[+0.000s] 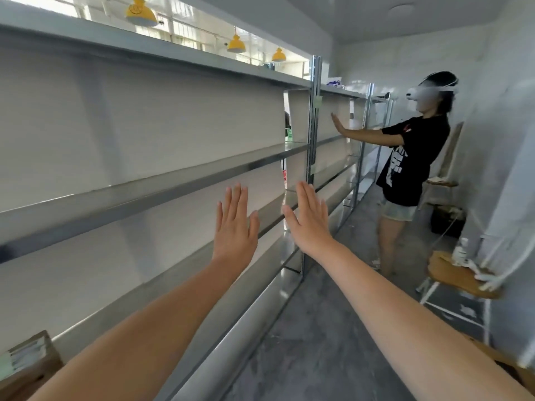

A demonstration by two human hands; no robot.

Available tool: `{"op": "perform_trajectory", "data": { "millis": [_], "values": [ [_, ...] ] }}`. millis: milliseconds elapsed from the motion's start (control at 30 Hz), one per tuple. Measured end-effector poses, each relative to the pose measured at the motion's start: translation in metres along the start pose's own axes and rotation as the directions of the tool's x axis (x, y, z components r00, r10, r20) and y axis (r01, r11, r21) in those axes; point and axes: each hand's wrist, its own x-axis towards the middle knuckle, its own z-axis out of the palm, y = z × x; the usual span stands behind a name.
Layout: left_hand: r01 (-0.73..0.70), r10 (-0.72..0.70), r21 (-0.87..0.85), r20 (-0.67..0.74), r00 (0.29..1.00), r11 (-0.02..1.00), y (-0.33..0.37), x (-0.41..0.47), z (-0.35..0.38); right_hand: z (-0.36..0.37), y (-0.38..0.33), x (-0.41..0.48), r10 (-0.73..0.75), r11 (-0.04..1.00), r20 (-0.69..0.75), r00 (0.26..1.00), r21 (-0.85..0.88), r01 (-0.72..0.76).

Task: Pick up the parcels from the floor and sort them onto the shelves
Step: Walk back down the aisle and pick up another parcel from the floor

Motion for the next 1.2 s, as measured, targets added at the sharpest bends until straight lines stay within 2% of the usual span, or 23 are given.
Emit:
{"op": "perform_trajectory", "data": {
  "millis": [300, 633, 1000, 1200],
  "values": [
    [-0.114, 0.121, -0.073, 0.091, 0.989, 0.991, 0.091, 0.072, 0.134, -0.068, 0.156, 0.025, 0.158, 0.979, -0.111, 0.981, -0.116, -0.170],
    [-0.193, 0.239, -0.239, 0.181, 0.954, 0.952, 0.188, 0.106, 0.279, -0.128, 0.320, 0.018, 0.324, 0.898, -0.167, 0.931, -0.256, -0.358],
    [-0.224, 0.306, -0.299, 0.264, 0.915, 0.928, 0.213, 0.125, 0.372, -0.123, 0.400, 0.021, 0.443, 0.821, -0.161, 0.882, -0.324, -0.471],
    [-0.228, 0.317, -0.318, 0.264, 0.911, 0.920, 0.205, 0.169, 0.419, -0.107, 0.429, 0.062, 0.422, 0.815, -0.156, 0.893, -0.366, -0.449]
  ]
}}
